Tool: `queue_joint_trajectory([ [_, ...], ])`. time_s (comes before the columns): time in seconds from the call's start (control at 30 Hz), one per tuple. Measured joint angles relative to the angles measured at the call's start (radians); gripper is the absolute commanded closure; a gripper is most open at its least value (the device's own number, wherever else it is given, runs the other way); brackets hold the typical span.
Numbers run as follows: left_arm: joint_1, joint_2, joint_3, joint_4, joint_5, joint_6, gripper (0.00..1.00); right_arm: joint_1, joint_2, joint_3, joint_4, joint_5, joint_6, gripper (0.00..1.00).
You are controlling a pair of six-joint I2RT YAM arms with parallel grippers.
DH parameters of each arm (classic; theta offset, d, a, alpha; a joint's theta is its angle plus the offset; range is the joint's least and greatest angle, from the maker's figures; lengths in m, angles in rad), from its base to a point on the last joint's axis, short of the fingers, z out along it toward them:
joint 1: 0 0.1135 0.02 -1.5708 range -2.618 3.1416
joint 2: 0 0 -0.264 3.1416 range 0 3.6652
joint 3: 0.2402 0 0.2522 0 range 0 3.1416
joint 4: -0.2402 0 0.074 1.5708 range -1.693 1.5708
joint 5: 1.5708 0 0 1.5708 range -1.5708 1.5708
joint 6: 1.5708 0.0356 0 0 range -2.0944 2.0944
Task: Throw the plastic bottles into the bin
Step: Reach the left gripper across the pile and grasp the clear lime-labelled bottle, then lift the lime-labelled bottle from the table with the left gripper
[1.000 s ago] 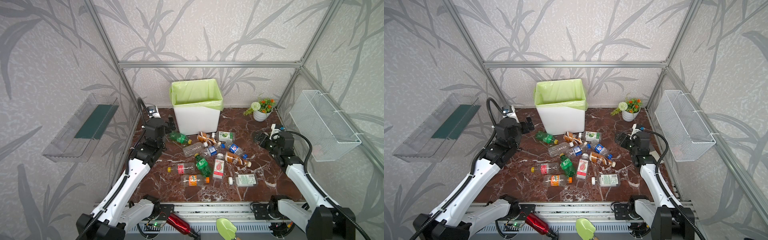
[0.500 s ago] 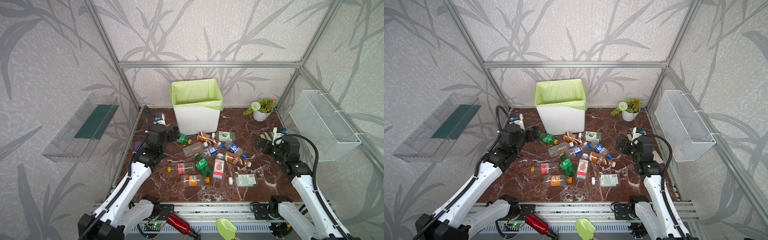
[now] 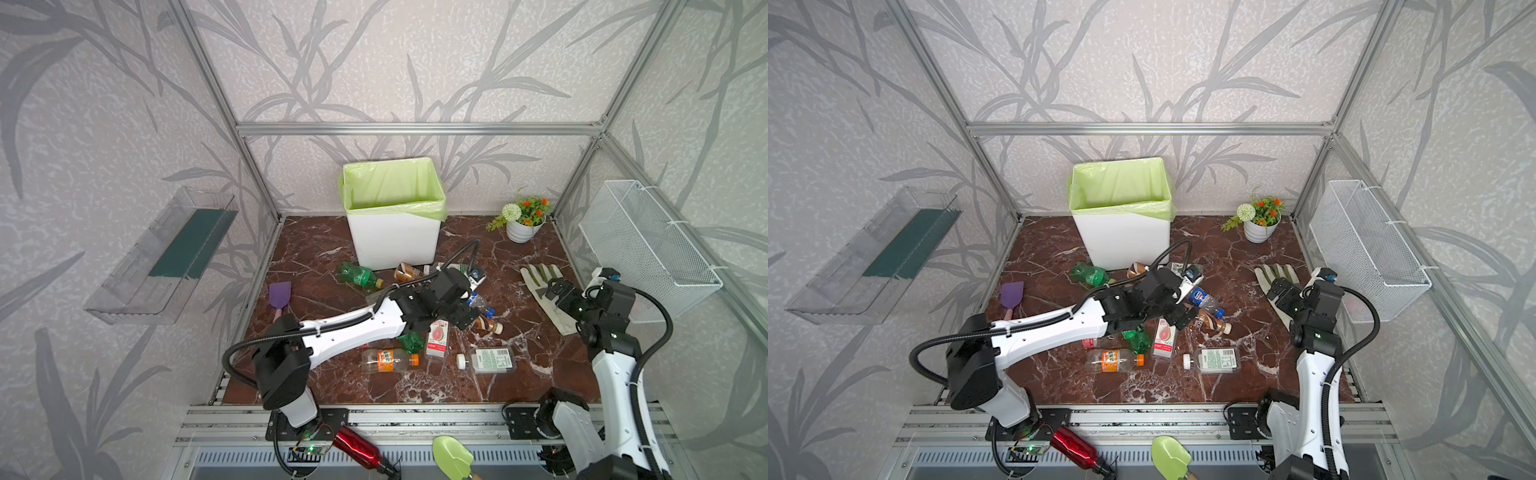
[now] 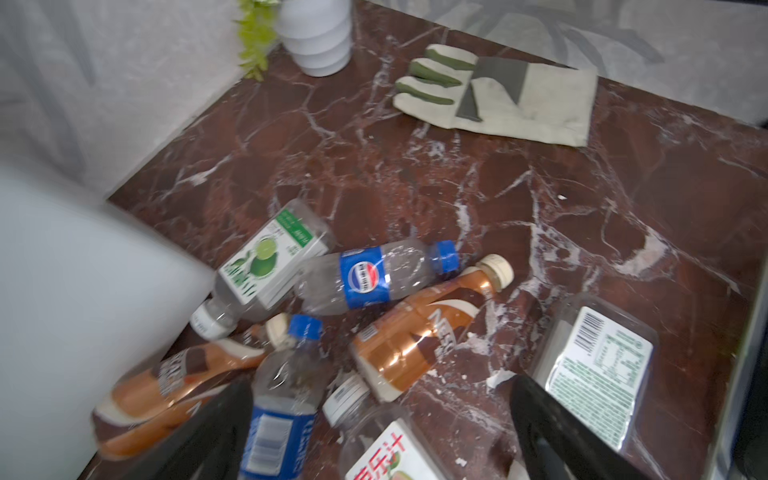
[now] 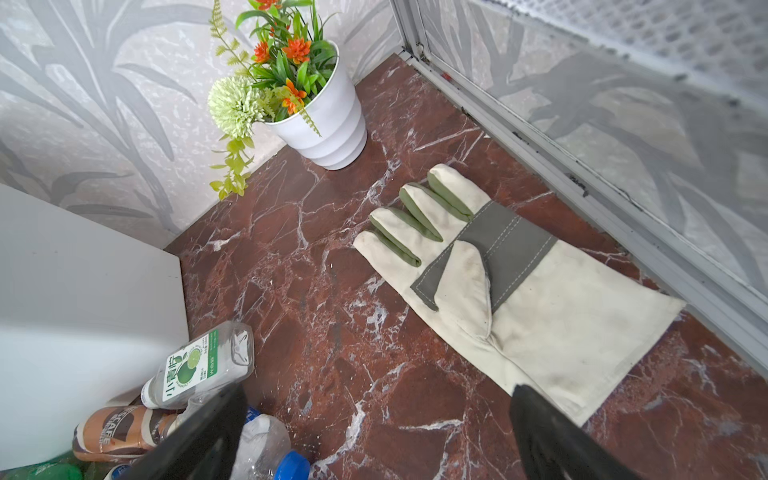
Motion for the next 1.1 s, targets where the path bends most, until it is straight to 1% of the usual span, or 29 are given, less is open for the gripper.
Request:
queue_joint_trajectory([
  [0.2,-0.103,0.217,0.196,-0.126,0.109,0.097,0.14,-0.001,0.0,-0.048,0.05,-0.021,0.052,0.01],
  [0.27,-0.131,0.286,0.255,-0.169,0.133,0.119,0.15,-0.001,0.0,-0.049,0.068,-0.025,0.064,0.01],
  [0.37,-0.165,0.36,0.306,-0.21,0.157,0.144,0.15,-0.001,-0.001,-0.05,0.09,-0.032,0.074,0.01],
  [0.53,-0.201,0.431,0.341,-0.27,0.181,0.17,0.16,-0.001,-0.011,-0.063,0.109,-0.04,0.081,0.01],
  [0.67,-0.21,0.481,0.39,-0.325,0.177,0.179,0.17,-0.001,-0.017,-0.068,0.111,-0.042,0.085,0.01],
  [0.83,-0.208,0.526,0.447,-0.348,0.134,0.183,0.18,-0.001,-0.033,-0.068,0.112,-0.047,0.087,0.01],
  [1.1,-0.203,0.565,0.451,-0.37,0.069,0.185,0.19,-0.001,-0.041,-0.073,0.112,-0.05,0.087,0.01],
])
